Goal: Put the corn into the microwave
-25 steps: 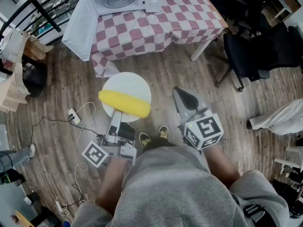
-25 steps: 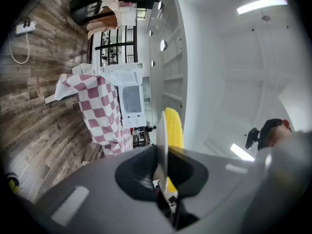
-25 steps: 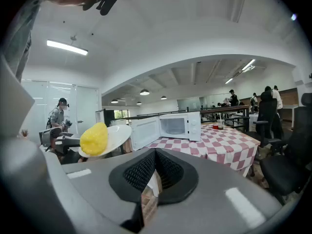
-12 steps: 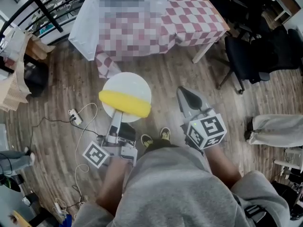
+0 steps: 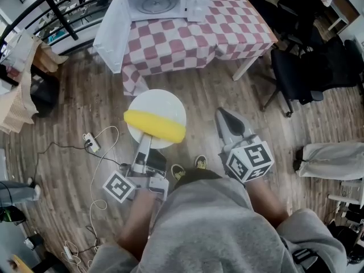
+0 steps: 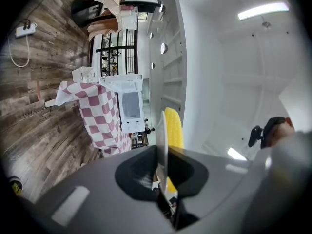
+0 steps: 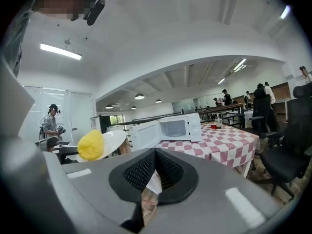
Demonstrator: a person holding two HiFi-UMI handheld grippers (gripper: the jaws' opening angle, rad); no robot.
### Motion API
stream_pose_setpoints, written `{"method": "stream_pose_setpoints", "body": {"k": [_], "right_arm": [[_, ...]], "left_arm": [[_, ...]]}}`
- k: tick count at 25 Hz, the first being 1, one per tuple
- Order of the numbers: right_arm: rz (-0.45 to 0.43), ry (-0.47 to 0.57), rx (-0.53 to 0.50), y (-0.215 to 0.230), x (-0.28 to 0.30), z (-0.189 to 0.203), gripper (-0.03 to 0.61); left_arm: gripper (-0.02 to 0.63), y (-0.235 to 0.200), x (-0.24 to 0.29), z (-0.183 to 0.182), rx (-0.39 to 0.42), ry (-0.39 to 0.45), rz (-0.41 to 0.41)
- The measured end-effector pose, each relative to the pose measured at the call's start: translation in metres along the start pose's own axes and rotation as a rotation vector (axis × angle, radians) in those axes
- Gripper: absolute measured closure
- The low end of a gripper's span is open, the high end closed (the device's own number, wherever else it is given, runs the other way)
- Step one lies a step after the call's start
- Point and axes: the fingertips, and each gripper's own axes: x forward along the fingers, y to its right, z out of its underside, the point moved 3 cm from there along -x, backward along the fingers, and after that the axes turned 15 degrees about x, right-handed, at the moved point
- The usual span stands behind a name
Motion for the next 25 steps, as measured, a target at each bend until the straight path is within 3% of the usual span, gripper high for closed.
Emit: {"method": "stream_pose_setpoints", "body": {"k": [14, 25], "right_arm": [[-0.031, 0.008, -0.024, 0.001, 0.038, -0.012, 0.578], [-0.052, 0.009, -0.024, 0.063, 0.126, -0.051, 0.578]], "left_arm": [[0.583, -0.012, 0.023, -0.015, 0.010, 0.004, -0.002], [0.583, -0.046, 0.118, -0.032, 0.029, -0.001, -0.016]]}}
